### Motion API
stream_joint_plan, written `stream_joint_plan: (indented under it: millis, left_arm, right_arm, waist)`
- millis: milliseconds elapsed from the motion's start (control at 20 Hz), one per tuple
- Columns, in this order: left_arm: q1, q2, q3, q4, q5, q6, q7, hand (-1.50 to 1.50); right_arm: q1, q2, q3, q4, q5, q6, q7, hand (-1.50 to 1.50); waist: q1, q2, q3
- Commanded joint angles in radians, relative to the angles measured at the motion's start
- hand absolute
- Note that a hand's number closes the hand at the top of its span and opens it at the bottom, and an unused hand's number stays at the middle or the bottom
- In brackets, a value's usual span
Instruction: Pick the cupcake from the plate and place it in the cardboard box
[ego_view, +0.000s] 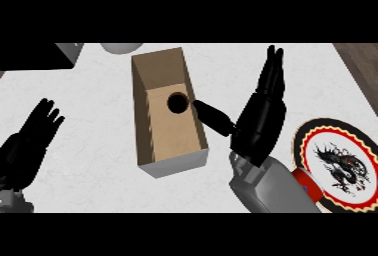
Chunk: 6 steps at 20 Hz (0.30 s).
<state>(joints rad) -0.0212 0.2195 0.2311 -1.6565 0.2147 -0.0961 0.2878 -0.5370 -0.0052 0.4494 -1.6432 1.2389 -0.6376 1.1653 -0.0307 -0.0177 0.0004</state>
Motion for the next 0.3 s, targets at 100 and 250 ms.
stream_joint_plan:
  millis: [100, 250]
  left_arm:
    - [0.020, -0.016, -0.022, -0.049, -0.007, 0.002, 0.012, 0.00]
    - [-0.010, 0.002, 0.014, 0.080, 0.003, -0.035, -0.065, 0.00]
  right_arm:
    - [0.259, 0.005, 0.074, -0.318, 0.106, 0.061, 0.140, -1.50]
    - [0.379, 0.005, 0.164, -0.382, 0.183, 0.051, 0.149, -1.50]
  waist:
    - [0.010, 0.008, 0.000]
    - [0.012, 0.012, -0.001]
